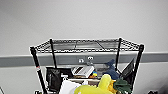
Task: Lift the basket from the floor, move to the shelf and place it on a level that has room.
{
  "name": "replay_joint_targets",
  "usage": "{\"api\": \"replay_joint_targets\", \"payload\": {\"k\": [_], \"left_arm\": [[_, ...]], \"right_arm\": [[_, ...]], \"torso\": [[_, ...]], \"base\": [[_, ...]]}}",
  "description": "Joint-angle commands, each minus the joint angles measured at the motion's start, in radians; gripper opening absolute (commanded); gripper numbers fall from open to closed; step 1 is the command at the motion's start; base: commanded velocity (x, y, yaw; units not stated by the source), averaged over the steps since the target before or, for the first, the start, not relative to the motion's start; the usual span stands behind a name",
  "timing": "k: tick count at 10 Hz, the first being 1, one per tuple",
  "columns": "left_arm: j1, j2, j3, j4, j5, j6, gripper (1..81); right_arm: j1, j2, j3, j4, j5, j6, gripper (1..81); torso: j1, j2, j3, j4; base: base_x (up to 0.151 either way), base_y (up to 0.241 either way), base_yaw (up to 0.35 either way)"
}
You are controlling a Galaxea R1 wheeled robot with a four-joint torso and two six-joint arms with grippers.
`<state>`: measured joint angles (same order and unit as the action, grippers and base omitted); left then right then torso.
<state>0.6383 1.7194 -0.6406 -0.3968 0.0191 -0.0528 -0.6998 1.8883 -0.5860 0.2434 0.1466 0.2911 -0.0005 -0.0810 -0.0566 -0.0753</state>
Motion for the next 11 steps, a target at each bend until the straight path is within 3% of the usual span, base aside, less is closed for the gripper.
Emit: {"api": "replay_joint_targets", "payload": {"k": [1,8,11], "left_arm": [[-0.249,-0.033,0.134,-0.110,0.016,0.019,1.0],[-0.541,-0.056,0.130,-0.341,0.125,0.016,1.0],[-0.631,-0.059,0.130,-0.421,0.148,0.016,1.0]], "right_arm": [[0.183,-0.021,0.057,0.086,-0.001,0.017,1.0],[0.453,-0.047,0.077,0.295,-0.047,0.017,1.0],[0.527,-0.052,0.086,0.345,-0.056,0.017,1.0]], "torso": [[0.001,0.000,0.000,0.000],[0.001,0.000,0.000,0.000],[0.001,0.000,0.000,0.000]], "base": [[0.000,0.000,0.000],[0.000,0.000,0.000],[0.000,0.000,0.000]]}}
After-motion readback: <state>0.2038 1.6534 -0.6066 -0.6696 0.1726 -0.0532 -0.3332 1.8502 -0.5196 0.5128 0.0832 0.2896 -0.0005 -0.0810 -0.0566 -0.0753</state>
